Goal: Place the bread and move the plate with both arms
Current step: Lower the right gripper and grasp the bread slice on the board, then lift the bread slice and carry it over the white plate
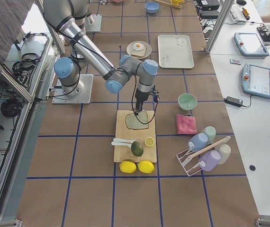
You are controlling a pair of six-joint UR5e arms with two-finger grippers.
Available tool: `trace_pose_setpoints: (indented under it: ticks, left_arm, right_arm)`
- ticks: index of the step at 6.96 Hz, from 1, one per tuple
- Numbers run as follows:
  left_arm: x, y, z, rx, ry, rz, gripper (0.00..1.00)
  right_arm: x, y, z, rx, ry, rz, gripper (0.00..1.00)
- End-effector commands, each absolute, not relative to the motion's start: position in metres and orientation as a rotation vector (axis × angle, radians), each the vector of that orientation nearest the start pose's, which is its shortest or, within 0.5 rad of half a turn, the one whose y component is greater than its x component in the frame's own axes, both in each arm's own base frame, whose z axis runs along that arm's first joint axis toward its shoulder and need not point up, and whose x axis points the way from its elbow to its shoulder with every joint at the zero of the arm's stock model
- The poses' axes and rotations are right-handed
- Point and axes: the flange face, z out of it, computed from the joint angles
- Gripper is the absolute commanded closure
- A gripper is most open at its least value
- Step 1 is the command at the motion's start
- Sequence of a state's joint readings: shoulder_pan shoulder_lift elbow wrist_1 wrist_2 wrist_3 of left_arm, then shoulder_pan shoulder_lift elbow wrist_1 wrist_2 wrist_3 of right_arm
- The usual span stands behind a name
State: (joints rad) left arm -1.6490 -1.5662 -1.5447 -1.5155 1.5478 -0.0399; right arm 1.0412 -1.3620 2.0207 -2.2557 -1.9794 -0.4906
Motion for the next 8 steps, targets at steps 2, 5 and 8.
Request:
trace_pose_setpoints:
  ticks: [2, 5, 8]
  left_arm:
    - [-0.174, -0.486, 0.509, 0.062, 3.166, -0.136, 0.0]
    - [-0.174, -0.486, 0.509, 0.062, 3.168, -0.136, 0.0]
    - [-0.172, -0.487, 0.51, 0.055, 3.171, -0.139, 0.0]
  right_arm:
    - [-0.035, -0.52, 0.303, 0.043, 3.448, 0.241, 1.0]
    - [0.19, -0.52, 0.311, 0.321, 3.324, 0.203, 1.0]
    - [0.336, -0.489, 0.293, 0.588, 3.172, 0.187, 1.0]
